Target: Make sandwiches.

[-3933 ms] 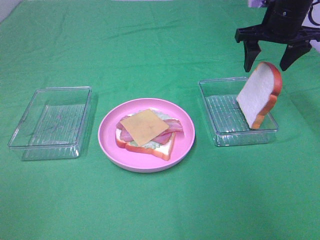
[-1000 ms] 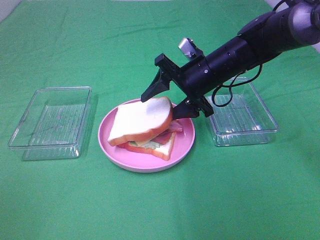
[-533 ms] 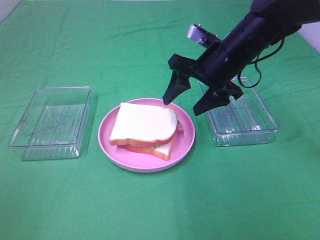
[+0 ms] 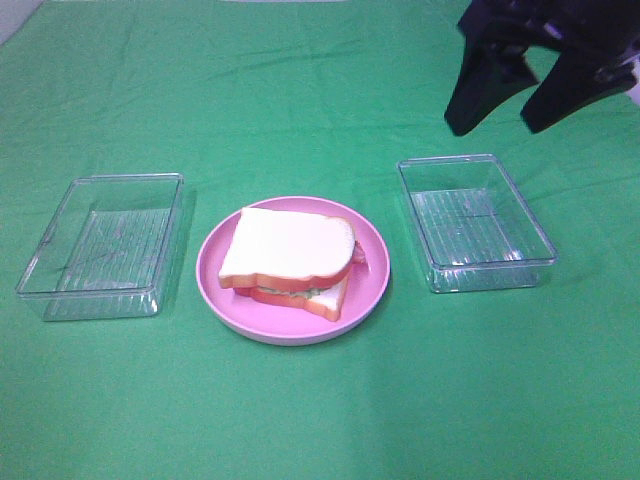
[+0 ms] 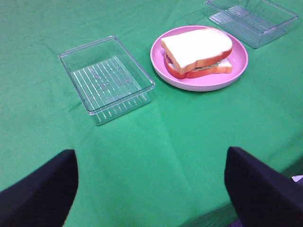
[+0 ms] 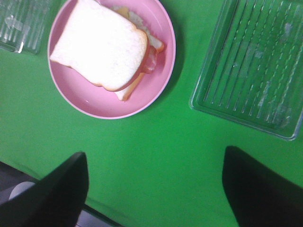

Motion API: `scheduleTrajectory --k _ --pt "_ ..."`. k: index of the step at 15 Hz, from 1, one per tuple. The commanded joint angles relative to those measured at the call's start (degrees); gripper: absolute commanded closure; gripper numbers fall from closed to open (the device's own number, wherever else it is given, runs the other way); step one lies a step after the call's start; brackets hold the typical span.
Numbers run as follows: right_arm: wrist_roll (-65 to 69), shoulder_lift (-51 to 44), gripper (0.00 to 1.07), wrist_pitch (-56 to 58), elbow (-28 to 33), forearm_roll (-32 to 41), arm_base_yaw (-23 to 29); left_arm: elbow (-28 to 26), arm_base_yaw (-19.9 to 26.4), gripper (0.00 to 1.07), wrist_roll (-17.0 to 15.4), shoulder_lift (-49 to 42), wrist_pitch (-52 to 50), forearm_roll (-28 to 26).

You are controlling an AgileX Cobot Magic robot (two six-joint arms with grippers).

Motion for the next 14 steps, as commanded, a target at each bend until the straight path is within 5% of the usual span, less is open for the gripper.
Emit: scheduleTrajectory --k 1,11,14 --pt "0.7 -9.7 0.34 0.8 4.4 -2.1 0.2 0.2 -0.1 0.26 0.1 -1.2 -0.5 -0.4" --pt "-0.4 -60.6 0.34 -1.9 41.7 -6.6 0.2 0.2 -0.1 0.26 0.2 -1.2 -0.5 -0.4" --pt "-3.6 -71.0 0.34 -2.7 47.8 -7.0 0.2 0.2 -0.1 0.26 0.2 -1.2 -0.5 -0.4"
